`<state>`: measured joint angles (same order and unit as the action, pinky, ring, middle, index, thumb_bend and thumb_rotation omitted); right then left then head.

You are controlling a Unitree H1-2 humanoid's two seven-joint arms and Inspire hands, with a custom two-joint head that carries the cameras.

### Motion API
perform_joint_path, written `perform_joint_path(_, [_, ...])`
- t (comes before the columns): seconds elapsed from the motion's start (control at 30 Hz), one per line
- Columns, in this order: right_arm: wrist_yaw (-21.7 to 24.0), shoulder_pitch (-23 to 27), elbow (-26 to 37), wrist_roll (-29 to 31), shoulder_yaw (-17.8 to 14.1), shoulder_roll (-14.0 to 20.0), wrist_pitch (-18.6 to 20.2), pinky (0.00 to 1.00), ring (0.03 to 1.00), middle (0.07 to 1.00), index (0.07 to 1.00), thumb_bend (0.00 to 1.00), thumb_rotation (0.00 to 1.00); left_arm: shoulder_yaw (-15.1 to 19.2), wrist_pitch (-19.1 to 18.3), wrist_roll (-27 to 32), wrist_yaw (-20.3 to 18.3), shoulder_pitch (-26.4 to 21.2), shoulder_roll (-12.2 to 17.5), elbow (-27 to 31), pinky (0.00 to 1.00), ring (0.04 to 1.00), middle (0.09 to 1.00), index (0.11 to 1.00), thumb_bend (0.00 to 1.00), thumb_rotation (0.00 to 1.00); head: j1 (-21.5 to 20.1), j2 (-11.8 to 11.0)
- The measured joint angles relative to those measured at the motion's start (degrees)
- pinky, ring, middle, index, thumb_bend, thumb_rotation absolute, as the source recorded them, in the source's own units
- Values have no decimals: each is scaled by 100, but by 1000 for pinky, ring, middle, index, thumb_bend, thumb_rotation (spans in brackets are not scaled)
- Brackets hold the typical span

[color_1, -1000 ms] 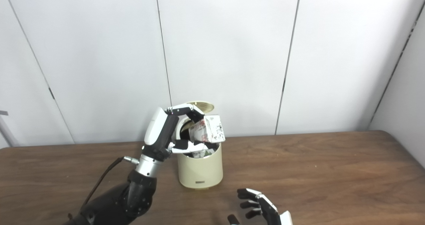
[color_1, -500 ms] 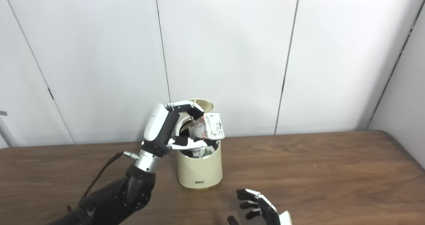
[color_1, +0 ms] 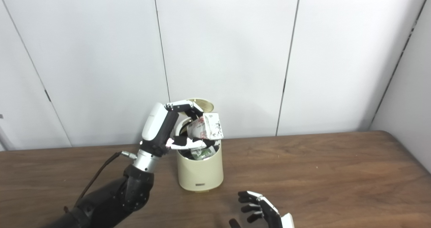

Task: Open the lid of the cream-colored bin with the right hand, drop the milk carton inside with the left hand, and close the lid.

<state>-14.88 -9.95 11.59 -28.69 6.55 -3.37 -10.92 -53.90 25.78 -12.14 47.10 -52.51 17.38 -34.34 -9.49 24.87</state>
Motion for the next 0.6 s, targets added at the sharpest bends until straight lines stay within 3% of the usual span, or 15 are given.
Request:
perform_joint_path(0.33, [10, -52, 50, 3, 43, -10, 37, 488, 620, 675, 679, 235, 99, -25, 0, -1, 17, 1, 2, -61, 506, 449, 507, 442, 502, 0, -44, 44])
perform_joint_path(0.6, [16, -67, 62, -9, 60, -11, 56, 398, 548, 639, 678, 240, 98, -114, 3, -1, 134, 0, 8, -78, 503, 450, 508, 443, 502, 0, -62, 53])
